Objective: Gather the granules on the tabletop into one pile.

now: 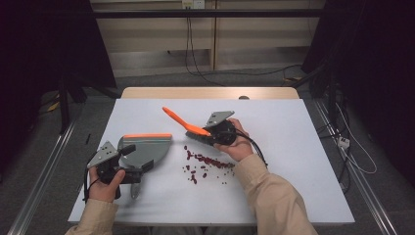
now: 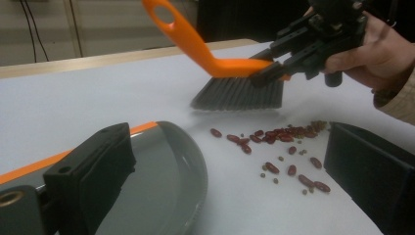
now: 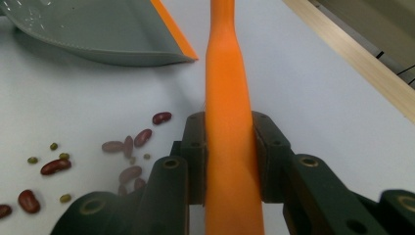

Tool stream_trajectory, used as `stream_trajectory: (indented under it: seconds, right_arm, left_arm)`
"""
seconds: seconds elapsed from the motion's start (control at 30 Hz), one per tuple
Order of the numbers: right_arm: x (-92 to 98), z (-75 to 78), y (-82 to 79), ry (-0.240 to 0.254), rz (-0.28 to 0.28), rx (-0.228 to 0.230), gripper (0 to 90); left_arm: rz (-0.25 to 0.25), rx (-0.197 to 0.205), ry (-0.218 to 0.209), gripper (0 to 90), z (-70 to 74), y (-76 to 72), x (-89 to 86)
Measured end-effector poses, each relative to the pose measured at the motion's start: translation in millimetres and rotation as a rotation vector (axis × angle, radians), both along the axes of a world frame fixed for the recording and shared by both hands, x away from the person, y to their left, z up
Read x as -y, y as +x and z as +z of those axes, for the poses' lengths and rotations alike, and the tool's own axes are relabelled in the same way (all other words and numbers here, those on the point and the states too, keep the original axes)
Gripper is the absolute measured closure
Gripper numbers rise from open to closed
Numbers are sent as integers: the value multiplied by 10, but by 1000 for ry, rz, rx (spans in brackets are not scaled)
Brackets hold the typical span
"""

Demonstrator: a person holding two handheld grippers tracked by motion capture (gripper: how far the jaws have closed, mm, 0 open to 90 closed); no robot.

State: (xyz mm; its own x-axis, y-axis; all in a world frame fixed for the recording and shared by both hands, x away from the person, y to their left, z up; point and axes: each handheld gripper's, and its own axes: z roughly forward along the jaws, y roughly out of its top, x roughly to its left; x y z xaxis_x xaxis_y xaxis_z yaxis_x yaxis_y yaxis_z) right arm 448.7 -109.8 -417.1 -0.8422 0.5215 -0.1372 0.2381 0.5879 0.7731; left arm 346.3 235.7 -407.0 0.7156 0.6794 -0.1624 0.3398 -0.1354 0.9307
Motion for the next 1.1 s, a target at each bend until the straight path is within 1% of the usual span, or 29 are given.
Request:
stream_trajectory:
  seconds: [0.03,0.1,0.2,0.23,0.3,0.37,0.43,0.47,0.53,0.6,0.7,0.8,0.93,1.03,1.1]
  right_arm:
    - [-37,-22,7,-9,13,-6,713]
    - [-102,-45,-18,-7,39,-23,713]
    - [-151,-30,-92,-40,67,-22,712]
    - [-149,-26,-118,-47,75,-21,712]
    - [-130,-20,-168,-24,90,-43,712]
    - [-126,-13,-231,-35,100,-38,712]
    - [-124,-11,-294,-34,117,-43,712]
    - [-124,-10,-327,-38,115,-40,712]
    - [-109,-6,-373,-39,131,-41,712]
    - [-88,2,-413,-37,143,-53,712]
    - [-70,18,-475,-42,155,-57,712]
    - [-61,21,-529,-47,160,-53,712]
    - [-36,28,-556,-34,146,-55,712]
    - [2,54,-552,-8,122,-48,713]
    - [32,76,-544,15,109,-52,713]
  left_arm:
    - [0,1,0,42,1,1,-3]
    - [0,-1,1,43,0,5,-8]
    - [-2,-1,8,43,-12,1,-17]
    - [-2,-1,9,42,-14,-3,-18]
    - [-8,-4,10,43,-17,-12,-22]
    - [-7,-5,12,43,-18,-20,-27]
    - [-8,-8,8,43,-22,-27,-29]
    - [-8,-9,8,43,-23,-31,-29]
    - [-14,-10,13,42,-23,-36,-28]
    - [-16,-8,12,43,-24,-40,-20]
    - [-19,-8,12,43,-23,-42,-17]
    - [-16,-9,15,43,-27,-41,-20]
    - [-18,-7,17,43,-28,-40,-19]
    - [-20,-10,20,42,-31,-39,-15]
    - [-18,-10,21,43,-33,-37,-15]
